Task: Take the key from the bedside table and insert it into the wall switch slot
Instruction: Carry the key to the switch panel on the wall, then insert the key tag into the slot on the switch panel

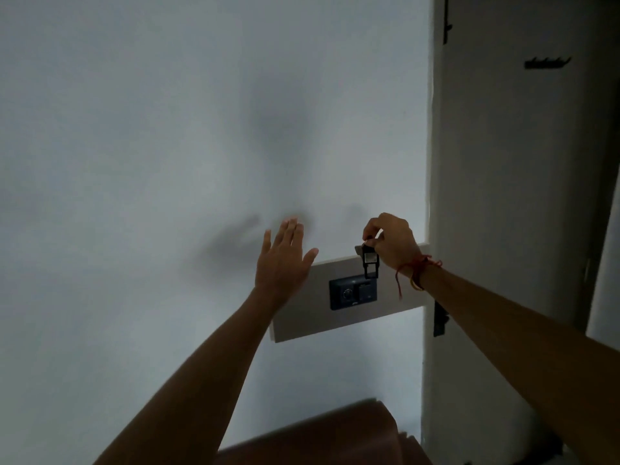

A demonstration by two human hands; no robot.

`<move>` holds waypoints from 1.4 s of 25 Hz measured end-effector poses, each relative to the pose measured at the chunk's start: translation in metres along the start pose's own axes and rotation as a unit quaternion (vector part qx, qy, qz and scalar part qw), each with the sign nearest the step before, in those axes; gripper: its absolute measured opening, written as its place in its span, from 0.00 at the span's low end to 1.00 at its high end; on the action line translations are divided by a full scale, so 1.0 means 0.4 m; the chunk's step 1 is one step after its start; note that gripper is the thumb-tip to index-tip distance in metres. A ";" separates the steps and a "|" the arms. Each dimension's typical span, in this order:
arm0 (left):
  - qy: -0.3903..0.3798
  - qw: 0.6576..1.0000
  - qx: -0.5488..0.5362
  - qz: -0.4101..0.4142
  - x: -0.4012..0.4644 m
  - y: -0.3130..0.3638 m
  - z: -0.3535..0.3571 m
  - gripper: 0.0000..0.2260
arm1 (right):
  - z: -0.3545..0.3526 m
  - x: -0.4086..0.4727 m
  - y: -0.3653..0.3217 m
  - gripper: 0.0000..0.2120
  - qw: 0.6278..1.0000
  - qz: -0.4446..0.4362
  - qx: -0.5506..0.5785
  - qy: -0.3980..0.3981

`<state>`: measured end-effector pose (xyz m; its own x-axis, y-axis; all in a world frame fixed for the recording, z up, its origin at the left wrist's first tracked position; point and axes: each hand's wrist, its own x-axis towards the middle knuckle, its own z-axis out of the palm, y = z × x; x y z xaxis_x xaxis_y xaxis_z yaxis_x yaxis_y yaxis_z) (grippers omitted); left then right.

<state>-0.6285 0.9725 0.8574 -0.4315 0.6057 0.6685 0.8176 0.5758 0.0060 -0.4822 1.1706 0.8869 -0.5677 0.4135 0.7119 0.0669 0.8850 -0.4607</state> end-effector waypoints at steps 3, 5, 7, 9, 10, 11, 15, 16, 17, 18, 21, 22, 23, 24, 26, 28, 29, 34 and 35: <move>-0.006 1.000 -0.001 -0.023 0.036 0.018 0.061 0.31 | 0.030 0.039 0.071 0.07 1.000 -0.009 0.008 -0.008; -0.015 0.999 0.005 -0.040 0.046 0.039 0.117 0.32 | 0.059 0.068 0.134 0.07 0.999 -0.014 0.022 -0.020; -0.026 0.998 0.016 -0.057 0.050 0.057 0.172 0.32 | 0.096 0.089 0.193 0.07 0.999 -0.015 0.036 -0.036; -0.041 0.996 0.034 -0.078 0.050 0.075 0.229 0.32 | 0.133 0.104 0.257 0.07 0.997 -0.022 0.053 -0.061; -0.051 0.994 0.045 -0.087 0.046 0.084 0.256 0.32 | 0.153 0.109 0.286 0.07 0.995 -0.028 0.061 -0.073; -0.059 0.992 0.053 -0.095 0.039 0.091 0.280 0.32 | 0.172 0.113 0.311 0.07 0.994 -0.036 0.066 -0.085; -0.078 0.987 0.072 -0.116 0.019 0.123 0.352 0.33 | 0.232 0.142 0.390 0.06 0.989 -0.038 0.100 -0.101; -0.076 0.987 0.079 -0.119 0.016 0.127 0.361 0.33 | 0.241 0.147 0.404 0.06 0.987 -0.035 0.116 -0.105; -0.073 0.986 0.086 -0.123 0.016 0.130 0.367 0.33 | 0.249 0.151 0.419 0.06 0.984 -0.032 0.133 -0.111; -0.071 0.985 0.091 -0.129 0.020 0.132 0.369 0.33 | 0.255 0.158 0.430 0.06 0.982 -0.032 0.148 -0.117; -0.066 0.983 0.101 -0.138 0.031 0.143 0.378 0.34 | 0.266 0.172 0.453 0.06 0.976 -0.035 0.183 -0.112; -0.067 0.983 0.106 -0.136 0.034 0.147 0.381 0.34 | 0.268 0.177 0.458 0.06 0.974 -0.037 0.197 -0.110; -0.070 0.983 0.111 -0.132 0.037 0.151 0.384 0.34 | 0.270 0.180 0.461 0.06 0.971 -0.041 0.209 -0.110; -0.071 0.983 0.115 -0.128 0.041 0.155 0.389 0.34 | 0.270 0.182 0.464 0.06 0.969 -0.045 0.216 -0.112; -0.067 0.982 0.123 -0.130 0.046 0.159 0.396 0.34 | 0.271 0.180 0.467 0.06 0.967 -0.050 0.221 -0.117; -0.067 0.981 0.128 -0.133 0.049 0.160 0.405 0.34 | 0.276 0.177 0.473 0.06 0.966 -0.050 0.220 -0.126; -0.067 0.980 0.130 -0.133 0.049 0.159 0.410 0.34 | 0.280 0.174 0.477 0.06 0.967 -0.050 0.214 -0.131; -0.065 0.981 0.136 -0.125 0.034 0.152 0.427 0.34 | 0.298 0.168 0.485 0.06 0.970 -0.052 0.204 -0.125; -0.065 0.981 0.135 -0.125 0.031 0.151 0.428 0.34 | 0.302 0.169 0.482 0.07 0.969 -0.051 0.203 -0.128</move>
<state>-0.6498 1.1087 0.7387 -0.6651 0.4824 0.5701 0.5569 0.8290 -0.0518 -0.6068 1.3431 0.7820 -0.7424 0.2156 0.6343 -0.2994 0.7402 -0.6020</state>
